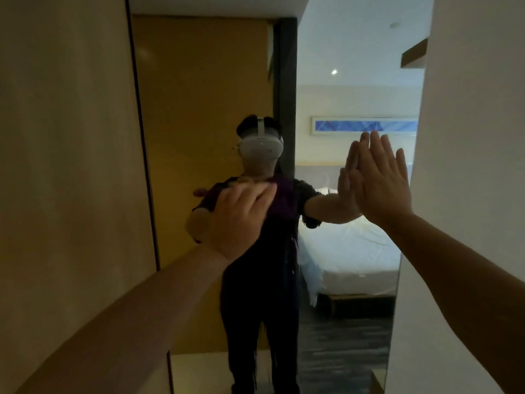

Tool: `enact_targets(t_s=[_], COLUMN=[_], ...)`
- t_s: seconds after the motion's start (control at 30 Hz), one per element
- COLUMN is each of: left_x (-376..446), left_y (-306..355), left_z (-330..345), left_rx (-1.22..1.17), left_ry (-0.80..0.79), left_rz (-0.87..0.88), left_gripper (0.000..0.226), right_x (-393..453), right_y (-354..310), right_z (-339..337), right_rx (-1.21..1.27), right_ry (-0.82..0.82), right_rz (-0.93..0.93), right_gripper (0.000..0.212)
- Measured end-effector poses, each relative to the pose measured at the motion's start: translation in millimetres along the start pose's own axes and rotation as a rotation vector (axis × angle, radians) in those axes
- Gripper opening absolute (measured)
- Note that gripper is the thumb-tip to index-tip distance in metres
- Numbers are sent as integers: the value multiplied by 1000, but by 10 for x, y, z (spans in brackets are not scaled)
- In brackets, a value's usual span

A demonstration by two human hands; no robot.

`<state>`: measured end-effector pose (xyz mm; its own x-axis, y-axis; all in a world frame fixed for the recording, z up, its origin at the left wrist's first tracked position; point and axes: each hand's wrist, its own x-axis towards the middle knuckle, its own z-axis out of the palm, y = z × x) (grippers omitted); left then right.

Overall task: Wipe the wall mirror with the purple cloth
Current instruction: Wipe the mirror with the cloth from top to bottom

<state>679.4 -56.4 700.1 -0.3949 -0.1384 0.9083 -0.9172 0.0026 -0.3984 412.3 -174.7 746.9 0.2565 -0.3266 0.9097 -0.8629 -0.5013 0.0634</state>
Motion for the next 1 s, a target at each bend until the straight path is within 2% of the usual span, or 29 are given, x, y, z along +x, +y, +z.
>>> enact_targets(t_s=[0.17,0.27,0.37,0.53,0.67,0.83,1.0], left_x=[1639,2054,1714,164,-853,-886,-610], left_y=[-120,-73,11,515,928,1025,970], left_z=[-102,29,260,507,621,569,455], left_rx=[116,157,205,132,118,80,20], left_ry=[73,-81,-172,-113,-148,-139,-140], left_rz=[-36,-87,-21,194,135,59,82], left_gripper=[46,50,54,41,41,36,35], right_x=[-5,-18,-12,-22,-23,-30,-34], right_y=[159,281,371,370,366,371,401], right_z=[-4,144,218,224,237,211,112], right_rx=[-13,-53,-27,57,70,75,199], right_ry=[-41,-26,10,108,108,94,48], right_rz=[-61,-110,-149,-188,-184,-177,-178], right_gripper=[65,61,58,55,56,55,56])
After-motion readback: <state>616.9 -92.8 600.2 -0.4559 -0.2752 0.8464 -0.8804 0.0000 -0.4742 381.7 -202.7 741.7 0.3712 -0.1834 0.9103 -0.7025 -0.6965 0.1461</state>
